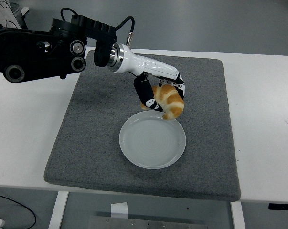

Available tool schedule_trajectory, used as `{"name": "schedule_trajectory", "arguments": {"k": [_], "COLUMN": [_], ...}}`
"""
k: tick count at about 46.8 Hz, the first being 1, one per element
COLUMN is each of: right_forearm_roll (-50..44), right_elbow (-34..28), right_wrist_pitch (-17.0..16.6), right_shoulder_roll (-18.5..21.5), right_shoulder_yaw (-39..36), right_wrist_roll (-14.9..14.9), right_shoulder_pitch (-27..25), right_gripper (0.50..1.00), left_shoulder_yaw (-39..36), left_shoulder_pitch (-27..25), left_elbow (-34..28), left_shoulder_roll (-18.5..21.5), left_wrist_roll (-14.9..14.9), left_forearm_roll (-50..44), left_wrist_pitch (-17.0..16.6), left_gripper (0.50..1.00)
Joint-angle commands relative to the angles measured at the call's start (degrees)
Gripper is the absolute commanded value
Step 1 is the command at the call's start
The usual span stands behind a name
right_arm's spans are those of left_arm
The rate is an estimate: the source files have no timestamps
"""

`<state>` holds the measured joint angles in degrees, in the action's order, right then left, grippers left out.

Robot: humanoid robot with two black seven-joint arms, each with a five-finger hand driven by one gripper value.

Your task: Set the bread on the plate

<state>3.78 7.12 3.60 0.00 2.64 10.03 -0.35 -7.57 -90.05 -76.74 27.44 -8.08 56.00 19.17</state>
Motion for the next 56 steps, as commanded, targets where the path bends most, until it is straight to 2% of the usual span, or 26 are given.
{"name": "schedule_trajectory", "arguments": {"k": [1, 6, 10, 21, 28, 40, 56], "right_forearm_roll": [0.0, 0.0, 0.0, 0.1, 0.0, 0.0, 0.0], "right_elbow": [0.0, 0.0, 0.0, 0.0, 0.0, 0.0, 0.0], "right_wrist_pitch": [0.0, 0.0, 0.0, 0.0, 0.0, 0.0, 0.0], "right_shoulder_roll": [0.0, 0.0, 0.0, 0.0, 0.0, 0.0, 0.0], "right_shoulder_yaw": [0.0, 0.0, 0.0, 0.0, 0.0, 0.0, 0.0], "right_wrist_roll": [0.0, 0.0, 0.0, 0.0, 0.0, 0.0, 0.0], "right_shoulder_pitch": [0.0, 0.1, 0.0, 0.1, 0.0, 0.0, 0.0], "right_gripper": [0.932, 0.932, 0.932, 0.932, 0.932, 0.932, 0.932], "left_shoulder_yaw": [0.0, -0.3, -0.6, -1.6, -2.5, -4.6, -4.7], "left_shoulder_pitch": [1.5, 3.7, 5.6, 7.8, 9.1, 10.6, 11.0], "left_elbow": [0.0, 0.0, 0.4, 0.8, 1.3, 2.4, 3.2], "left_shoulder_roll": [-0.1, -0.4, -2.7, -3.4, -3.4, -4.3, -4.5], "left_wrist_roll": [0.0, 0.1, 0.1, 0.3, 0.3, 0.3, 0.3], "left_forearm_roll": [0.5, 2.7, 5.0, 6.2, 7.7, 8.1, 8.1], "left_wrist_pitch": [-0.4, -0.4, -0.6, -1.0, -2.4, -4.9, -5.4], "left_gripper": [0.500, 0.500, 0.500, 0.500, 0.500, 0.500, 0.500]}}
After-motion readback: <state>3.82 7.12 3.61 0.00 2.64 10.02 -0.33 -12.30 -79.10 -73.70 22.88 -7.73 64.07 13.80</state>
